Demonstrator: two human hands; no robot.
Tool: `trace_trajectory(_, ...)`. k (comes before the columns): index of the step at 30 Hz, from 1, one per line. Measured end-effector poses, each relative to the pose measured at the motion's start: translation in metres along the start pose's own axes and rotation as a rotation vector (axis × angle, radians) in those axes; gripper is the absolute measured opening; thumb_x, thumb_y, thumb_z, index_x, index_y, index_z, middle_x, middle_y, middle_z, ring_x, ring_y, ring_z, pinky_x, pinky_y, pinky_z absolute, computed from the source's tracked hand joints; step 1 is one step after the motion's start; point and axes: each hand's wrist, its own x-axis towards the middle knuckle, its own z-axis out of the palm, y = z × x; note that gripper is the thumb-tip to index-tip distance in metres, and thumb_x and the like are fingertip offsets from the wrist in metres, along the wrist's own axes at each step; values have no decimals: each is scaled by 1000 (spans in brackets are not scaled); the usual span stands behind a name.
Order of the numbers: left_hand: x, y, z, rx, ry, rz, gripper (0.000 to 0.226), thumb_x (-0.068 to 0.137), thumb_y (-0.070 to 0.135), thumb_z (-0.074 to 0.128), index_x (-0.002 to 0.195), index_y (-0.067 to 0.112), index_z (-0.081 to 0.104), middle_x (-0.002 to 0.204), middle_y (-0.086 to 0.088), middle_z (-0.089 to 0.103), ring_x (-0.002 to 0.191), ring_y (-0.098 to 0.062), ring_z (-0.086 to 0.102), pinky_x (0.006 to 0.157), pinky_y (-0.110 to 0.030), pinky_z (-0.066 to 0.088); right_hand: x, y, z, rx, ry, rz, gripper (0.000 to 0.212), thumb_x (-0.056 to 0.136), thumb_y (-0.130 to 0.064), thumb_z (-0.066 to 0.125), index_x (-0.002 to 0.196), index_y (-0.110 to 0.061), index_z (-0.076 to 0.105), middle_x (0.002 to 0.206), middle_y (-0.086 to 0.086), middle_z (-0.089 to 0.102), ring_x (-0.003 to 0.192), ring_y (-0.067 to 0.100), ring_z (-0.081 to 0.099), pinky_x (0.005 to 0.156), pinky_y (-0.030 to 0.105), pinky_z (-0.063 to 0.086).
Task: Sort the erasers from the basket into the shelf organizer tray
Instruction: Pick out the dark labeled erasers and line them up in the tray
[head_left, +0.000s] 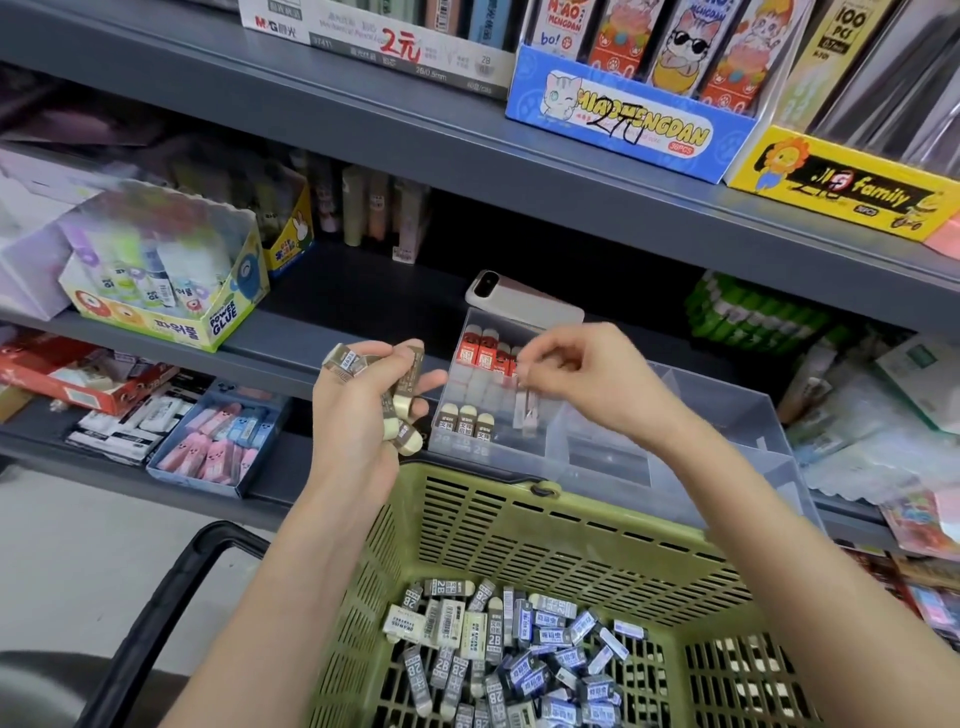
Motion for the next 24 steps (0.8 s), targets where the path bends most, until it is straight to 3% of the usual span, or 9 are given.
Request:
trace_trajectory(1,0,0,0,-1,1,-1,16,85,-2,60,80,12,56,91,-9,74,75,-28,72,42,-21,43,1,5,2,-146,-42,-19,2,80,-22,71,79,-20,70,71,-3,68,70,16,63,68,31,52)
trace_trajectory(4,-1,0,1,2,4,-6,17,85,-2,60,78,13,57,91,-9,74,74,-27,72,41,-20,42,3,10,11,-504,-149,-59,10,76,-37,72,74,-27,69,69,-16,61,78,11,61,67,26,44)
trace_trajectory(8,0,1,1,8,0,-13,16,84,-3,60,80,12,57,91,-9,74,74,-27,71,41,-21,43,5,8,18,-892,-161,-162,26,83,-45,61,81,-21,71,85,-5,68,84,18,62,65,29,45)
trace_trajectory(11,0,0,1,4,-6,-27,15,83,-2,61,81,12,57,92,-10,73,74,-27,71,40,-20,42,2,7,17,-1056,-190,-238,43,92,-51,44,82,-17,68,76,-2,58,88,19,55,60,28,36)
trace_trajectory(13,0,0,0,1,-15,-38,14,83,-1,62,82,12,57,94,-11,73,74,-28,71,40,-20,42,-2,7,17,-1128,-229,-294,49,96,-52,33,88,-16,66,85,1,59,95,22,49,63,29,33)
trace_trajectory(16,0,0,0,-11,-43,-52,12,82,0,63,82,11,57,93,-11,73,73,-28,71,40,-20,41,-7,12,13,-1194,-236,-297,51,98,-50,27,106,-17,65,109,5,57,105,24,46,66,31,34)
trace_trajectory(20,-1,2,1,-45,-127,-86,8,74,8,66,80,10,60,93,-11,74,71,-27,71,38,-19,40,-11,12,4,-1164,-162,-256,51,98,-50,27,108,-20,67,106,3,56,103,23,47,71,30,35)
trace_trajectory(22,-2,2,1,-53,-171,-96,9,72,12,66,79,10,62,96,-12,73,71,-26,71,38,-19,40,-11,6,2,-998,-42,-281,48,97,-49,32,97,-18,69,91,1,56,95,22,50,70,29,33)
trace_trajectory(24,-3,1,1,-41,-215,-92,14,73,16,66,84,9,61,100,-13,73,71,-25,70,38,-18,40,-12,-4,4,-641,104,-268,36,94,-45,44,89,-20,70,81,-4,58,88,18,54,71,30,40)
